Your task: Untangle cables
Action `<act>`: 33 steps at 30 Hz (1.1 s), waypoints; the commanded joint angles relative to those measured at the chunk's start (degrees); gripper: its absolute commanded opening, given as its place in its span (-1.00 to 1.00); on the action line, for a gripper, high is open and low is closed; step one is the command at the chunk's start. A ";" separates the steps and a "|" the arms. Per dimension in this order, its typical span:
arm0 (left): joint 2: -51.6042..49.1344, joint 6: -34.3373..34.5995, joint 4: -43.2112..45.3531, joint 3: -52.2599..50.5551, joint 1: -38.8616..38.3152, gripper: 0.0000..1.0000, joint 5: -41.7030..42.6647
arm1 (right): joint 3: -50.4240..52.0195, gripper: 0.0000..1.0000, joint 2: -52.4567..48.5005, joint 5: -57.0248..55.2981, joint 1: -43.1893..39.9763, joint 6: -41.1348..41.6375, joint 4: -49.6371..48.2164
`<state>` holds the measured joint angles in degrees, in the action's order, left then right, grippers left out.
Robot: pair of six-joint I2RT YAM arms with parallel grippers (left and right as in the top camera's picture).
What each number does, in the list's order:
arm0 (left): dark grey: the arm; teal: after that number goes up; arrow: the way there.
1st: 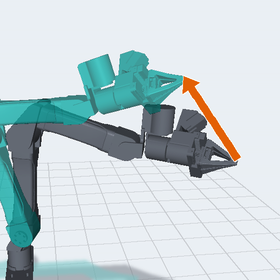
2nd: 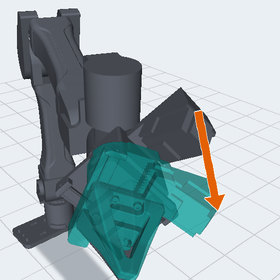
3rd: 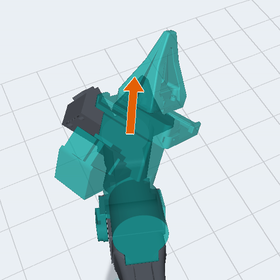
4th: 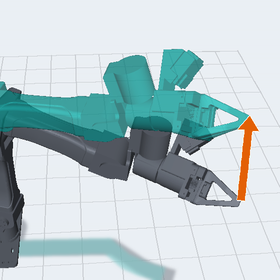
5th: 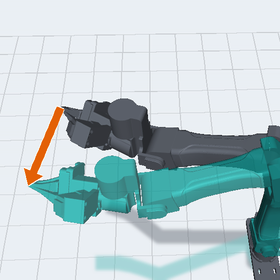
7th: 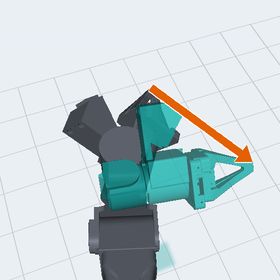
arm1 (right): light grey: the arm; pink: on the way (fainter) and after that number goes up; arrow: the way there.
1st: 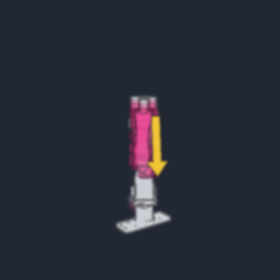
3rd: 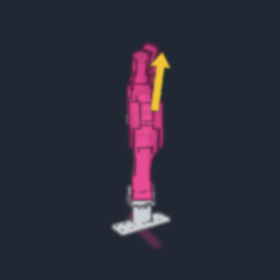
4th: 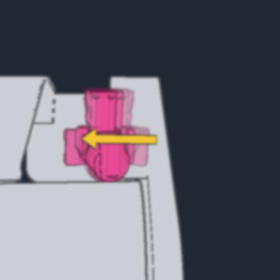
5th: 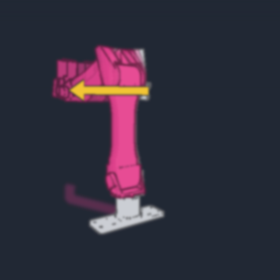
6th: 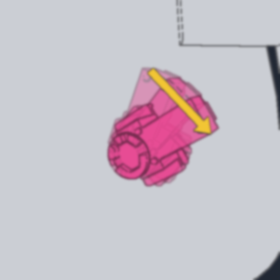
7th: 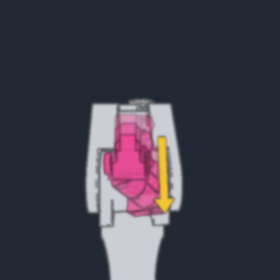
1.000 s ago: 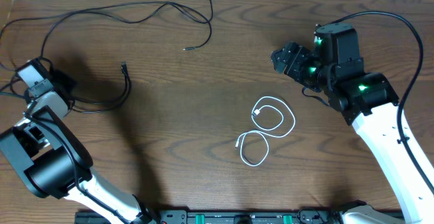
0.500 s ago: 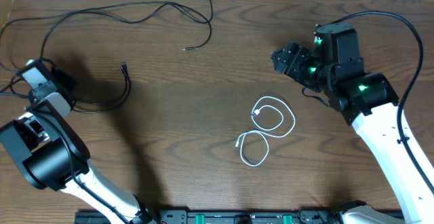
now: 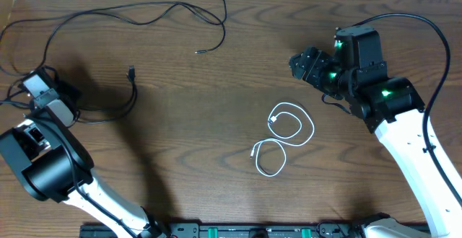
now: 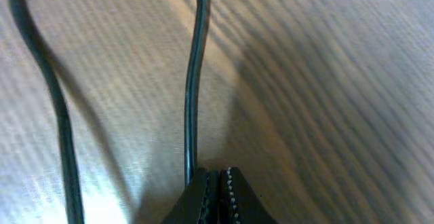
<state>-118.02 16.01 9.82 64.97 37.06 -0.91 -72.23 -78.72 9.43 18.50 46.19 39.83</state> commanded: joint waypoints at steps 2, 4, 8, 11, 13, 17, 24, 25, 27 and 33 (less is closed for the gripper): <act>-0.68 -1.16 -1.20 0.92 1.57 -0.82 -1.70 | -0.17 0.62 -0.15 0.17 0.35 -0.42 0.87; -0.59 -1.18 -1.16 0.92 1.66 -0.84 -1.64 | -0.17 0.62 -0.15 0.15 0.35 -0.42 0.98; 0.83 -1.18 -0.96 0.98 1.66 -0.84 -1.25 | -0.17 0.63 -0.15 0.15 0.35 -0.42 0.98; 4.13 -1.18 -1.03 1.07 1.64 -0.85 -1.25 | -0.17 0.63 -0.15 0.15 0.35 -0.44 1.14; 6.86 -1.16 -1.64 1.07 1.66 -0.85 -1.25 | -0.17 0.63 -0.15 0.13 0.35 -0.44 1.16; 16.50 -0.44 -6.54 1.07 1.49 -0.66 2.23 | -0.17 0.92 -0.15 -1.22 0.33 -0.46 1.22; 33.00 11.04 -17.20 1.05 0.50 0.21 31.30 | -0.17 0.98 -0.02 -3.50 -0.52 -3.37 2.69; 35.39 13.03 -19.17 1.05 -0.37 0.68 38.05 | -0.17 0.99 0.07 -3.50 -1.20 -4.26 3.76; 37.42 13.22 -21.44 1.05 -2.43 0.78 45.72 | -0.17 0.98 0.09 -3.54 -2.45 -6.71 5.55; 38.53 10.60 -36.37 0.85 -11.65 0.81 50.84 | -0.13 0.99 -0.07 -3.54 -5.25 -16.59 13.81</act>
<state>-79.31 27.53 -21.37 65.45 29.41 42.46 -72.23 -78.74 6.52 14.09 37.06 51.22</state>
